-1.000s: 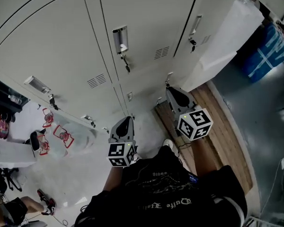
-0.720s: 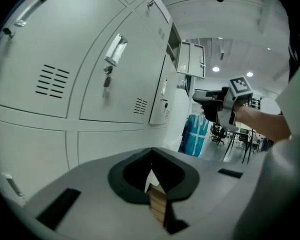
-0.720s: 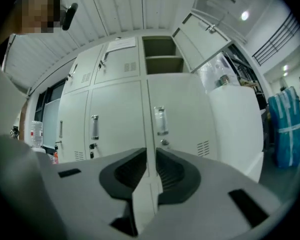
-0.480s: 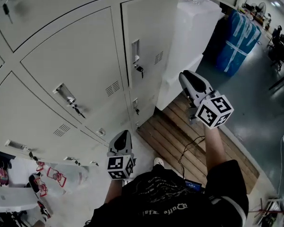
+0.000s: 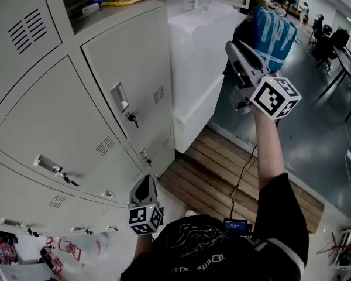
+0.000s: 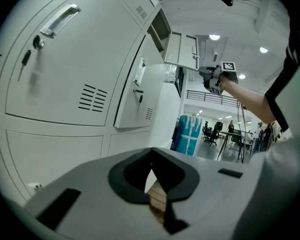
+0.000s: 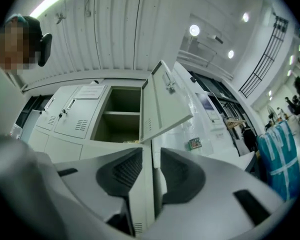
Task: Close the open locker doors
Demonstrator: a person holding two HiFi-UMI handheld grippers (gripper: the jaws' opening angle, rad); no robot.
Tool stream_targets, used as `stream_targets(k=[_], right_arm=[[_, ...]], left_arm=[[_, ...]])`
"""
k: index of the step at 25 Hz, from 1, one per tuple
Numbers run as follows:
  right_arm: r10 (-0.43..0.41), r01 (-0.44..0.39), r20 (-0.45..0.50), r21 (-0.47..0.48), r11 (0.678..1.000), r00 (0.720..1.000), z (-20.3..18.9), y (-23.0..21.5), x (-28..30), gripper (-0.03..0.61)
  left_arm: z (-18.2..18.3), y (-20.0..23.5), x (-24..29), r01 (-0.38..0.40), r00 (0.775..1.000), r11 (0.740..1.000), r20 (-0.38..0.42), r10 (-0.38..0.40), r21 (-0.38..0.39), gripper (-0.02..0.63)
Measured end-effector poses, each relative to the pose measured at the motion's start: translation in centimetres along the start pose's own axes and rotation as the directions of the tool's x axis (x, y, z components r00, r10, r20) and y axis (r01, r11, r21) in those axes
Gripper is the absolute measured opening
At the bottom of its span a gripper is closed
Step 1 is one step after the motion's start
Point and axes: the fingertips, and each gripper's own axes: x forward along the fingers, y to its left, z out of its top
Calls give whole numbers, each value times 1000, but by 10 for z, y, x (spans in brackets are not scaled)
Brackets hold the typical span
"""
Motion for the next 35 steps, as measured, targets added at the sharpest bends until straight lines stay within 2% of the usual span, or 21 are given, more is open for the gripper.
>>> stream_targets(k=[6, 9, 11, 14, 16, 20, 23, 25, 28, 35], right_arm=[[-31, 18, 126, 99, 995, 992, 54, -70, 20, 114], [-9, -2, 134, 84, 996, 991, 69, -88, 32, 118], [39, -47, 127, 65, 997, 991, 76, -91, 41, 131], [134, -141, 122, 55, 988, 983, 84, -86, 50, 163], [164, -171, 115, 54, 984, 980, 85, -85, 54, 164], [159, -164, 107, 42, 985, 981, 84, -87, 56, 107], [172, -177, 110, 38, 983, 979, 83, -84, 51, 103], [169, -170, 112, -3, 985, 979, 83, -79, 47, 102], [164, -155, 114, -79, 985, 980, 85, -63, 40, 103], [220, -207, 137, -104, 973, 966, 90, -10, 18, 92]], left_arm=[[9, -8, 37, -18, 1000, 1000, 13, 18, 14, 8], [13, -12, 52, -27, 999, 1000, 19, 27, 15, 8], [15, -17, 60, -30, 999, 999, 21, 30, 14, 8], [16, -25, 68, -31, 999, 999, 23, 31, 13, 8], [15, -27, 71, -38, 999, 999, 22, 38, 15, 8], [10, -23, 72, -67, 998, 998, 20, 67, 7, 8], [6, -21, 69, -81, 997, 997, 16, 81, 10, 8], [3, -19, 65, -91, 996, 996, 12, 91, 8, 8], [-4, -14, 55, -108, 994, 994, 0, 108, -2, 8], [-18, 2, 26, -122, 992, 992, -37, 122, -14, 8]])
